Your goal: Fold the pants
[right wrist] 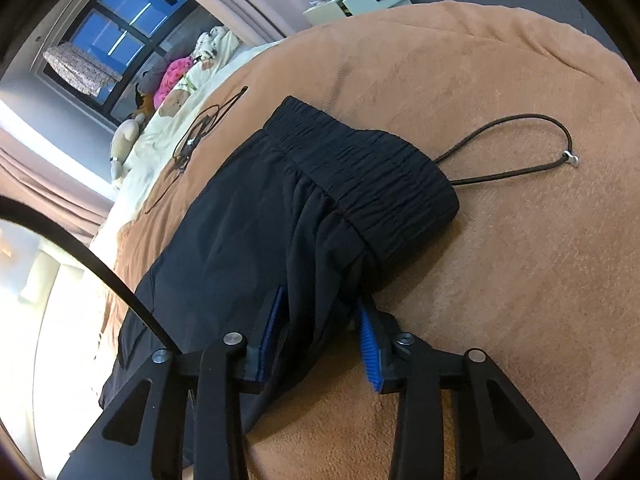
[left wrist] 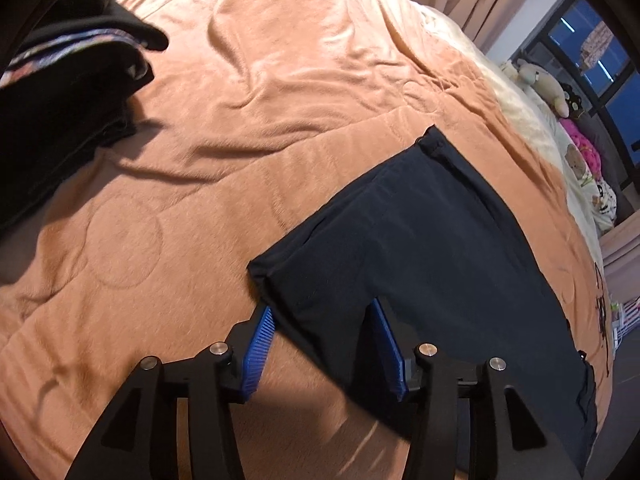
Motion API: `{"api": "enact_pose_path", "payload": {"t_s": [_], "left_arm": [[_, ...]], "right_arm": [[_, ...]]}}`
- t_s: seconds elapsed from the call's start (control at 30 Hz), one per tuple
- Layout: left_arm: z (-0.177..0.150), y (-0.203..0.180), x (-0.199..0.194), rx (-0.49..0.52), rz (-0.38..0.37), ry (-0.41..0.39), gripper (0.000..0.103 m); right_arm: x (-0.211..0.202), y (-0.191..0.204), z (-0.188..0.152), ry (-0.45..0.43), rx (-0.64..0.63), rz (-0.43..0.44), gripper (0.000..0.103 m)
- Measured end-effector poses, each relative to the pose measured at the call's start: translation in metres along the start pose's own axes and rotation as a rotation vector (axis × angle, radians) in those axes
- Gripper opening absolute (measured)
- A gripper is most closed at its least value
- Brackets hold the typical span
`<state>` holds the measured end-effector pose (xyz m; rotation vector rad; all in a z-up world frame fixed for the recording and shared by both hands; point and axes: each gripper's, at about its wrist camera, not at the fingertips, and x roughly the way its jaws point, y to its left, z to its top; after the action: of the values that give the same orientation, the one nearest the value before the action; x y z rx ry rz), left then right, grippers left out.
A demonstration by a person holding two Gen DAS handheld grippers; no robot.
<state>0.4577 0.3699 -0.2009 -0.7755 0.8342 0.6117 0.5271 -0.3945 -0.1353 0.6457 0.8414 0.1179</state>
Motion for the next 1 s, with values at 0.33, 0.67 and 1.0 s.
{"api": "enact_pose_path", "payload": {"t_s": [0.33, 0.67, 1.0], "left_arm": [[-0.005, 0.006, -0.015, -0.018, -0.086, -0.022, 0.050], [-0.006, 0.009, -0.001, -0.031, -0.042, -0.045, 0.031], [0.008, -0.001, -0.031, -0.003, -0.032, -0.127, 0.003]], "right_arm": [[-0.004, -0.006, -0.007, -0.018, 0.023, 0.042, 0.053], [0.010, -0.013, -0.007, -0.061, 0.041, 0.062, 0.053], [-0.012, 0.003, -0.004, -0.131, 0.012, 0.051, 0.006]]}}
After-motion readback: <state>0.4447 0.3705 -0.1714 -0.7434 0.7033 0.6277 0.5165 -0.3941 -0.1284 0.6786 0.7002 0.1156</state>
